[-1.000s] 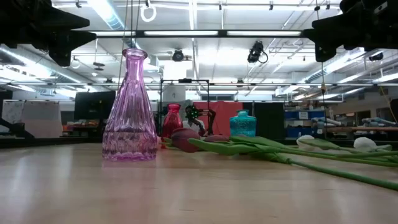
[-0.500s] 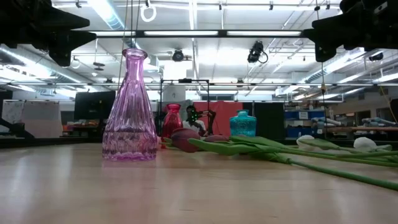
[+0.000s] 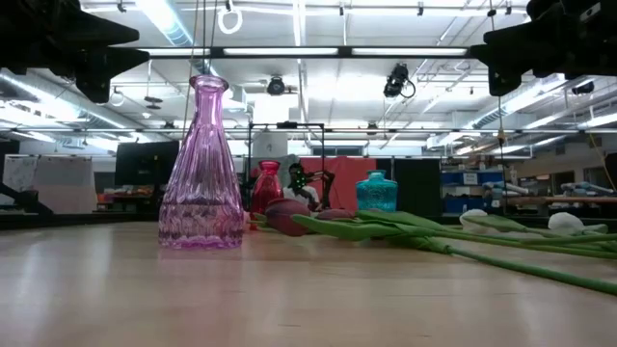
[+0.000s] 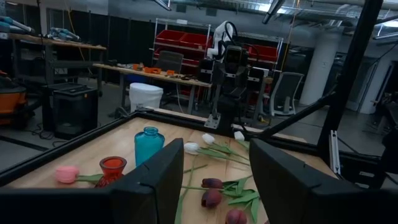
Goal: Sort flowers into vase by color
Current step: Put the left white flower into the blue vase
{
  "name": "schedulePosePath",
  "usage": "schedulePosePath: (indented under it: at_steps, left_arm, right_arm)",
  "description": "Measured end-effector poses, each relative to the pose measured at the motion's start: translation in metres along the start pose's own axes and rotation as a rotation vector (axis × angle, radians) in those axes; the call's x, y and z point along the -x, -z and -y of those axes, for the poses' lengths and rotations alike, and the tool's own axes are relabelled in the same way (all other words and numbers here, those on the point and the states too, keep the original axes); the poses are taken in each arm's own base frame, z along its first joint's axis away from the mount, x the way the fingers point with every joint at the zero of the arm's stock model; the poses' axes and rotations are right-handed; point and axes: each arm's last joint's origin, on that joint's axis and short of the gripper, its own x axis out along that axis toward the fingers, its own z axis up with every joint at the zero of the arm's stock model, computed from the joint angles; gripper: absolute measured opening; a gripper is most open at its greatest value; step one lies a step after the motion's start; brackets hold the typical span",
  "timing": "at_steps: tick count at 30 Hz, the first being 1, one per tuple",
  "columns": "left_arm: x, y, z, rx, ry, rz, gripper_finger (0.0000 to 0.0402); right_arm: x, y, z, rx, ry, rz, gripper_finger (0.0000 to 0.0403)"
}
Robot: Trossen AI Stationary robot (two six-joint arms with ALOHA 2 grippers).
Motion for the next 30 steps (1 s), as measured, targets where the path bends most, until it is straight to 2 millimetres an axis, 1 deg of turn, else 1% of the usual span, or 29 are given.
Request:
schedulePosePath:
  at_steps: [4, 8, 10, 12, 16, 21, 24, 28, 29, 30]
  left_arm:
    - [0.000, -0.002, 0.000, 0.018, 0.002, 0.018, 0.0188]
    - [0.000, -0.002, 0.000, 0.010, 0.001, 0.015, 0.0188]
    - [0.000, -0.002, 0.000, 0.019, 0.002, 0.016, 0.0188]
    - [0.000, -0.002, 0.000, 0.018, 0.002, 0.020, 0.0188]
    - [0.000, -0.003, 0.000, 0.015, 0.004, 0.022, 0.0188]
    - [0.000, -0.003, 0.000, 0.030, 0.004, 0.022, 0.0188]
    - [0.000, -0.003, 0.002, 0.098, 0.076, 0.018, 0.0188]
    - [-0.001, -0.005, 0.008, 0.114, 0.215, 0.018, 0.0188]
    - [-0.002, -0.005, 0.010, 0.118, 0.242, 0.019, 0.0188]
    - [-0.003, -0.005, 0.011, 0.125, 0.264, 0.019, 0.0188]
  right_arm:
    - [0.000, 0.000, 0.000, 0.005, 0.005, 0.000, 0.0144]
    - [0.000, -0.002, 0.001, 0.015, 0.047, 0.022, 0.0144]
    - [0.000, -0.004, 0.001, -0.011, 0.049, 0.041, 0.0144]
    - [0.000, -0.007, 0.001, -0.039, 0.044, 0.068, 0.0144]
    - [0.000, -0.013, 0.000, -0.032, 0.030, 0.136, 0.0144]
    - [0.002, -0.023, -0.001, -0.095, 0.016, 0.235, 0.0144]
    - [0.004, -0.028, 0.001, -0.143, 0.063, 0.298, 0.0144]
    - [0.004, -0.032, 0.004, -0.200, 0.183, 0.360, 0.0144]
    - [0.002, -0.031, 0.006, -0.230, 0.220, 0.356, 0.0144]
    - [-0.001, -0.031, 0.008, -0.248, 0.244, 0.313, 0.0143]
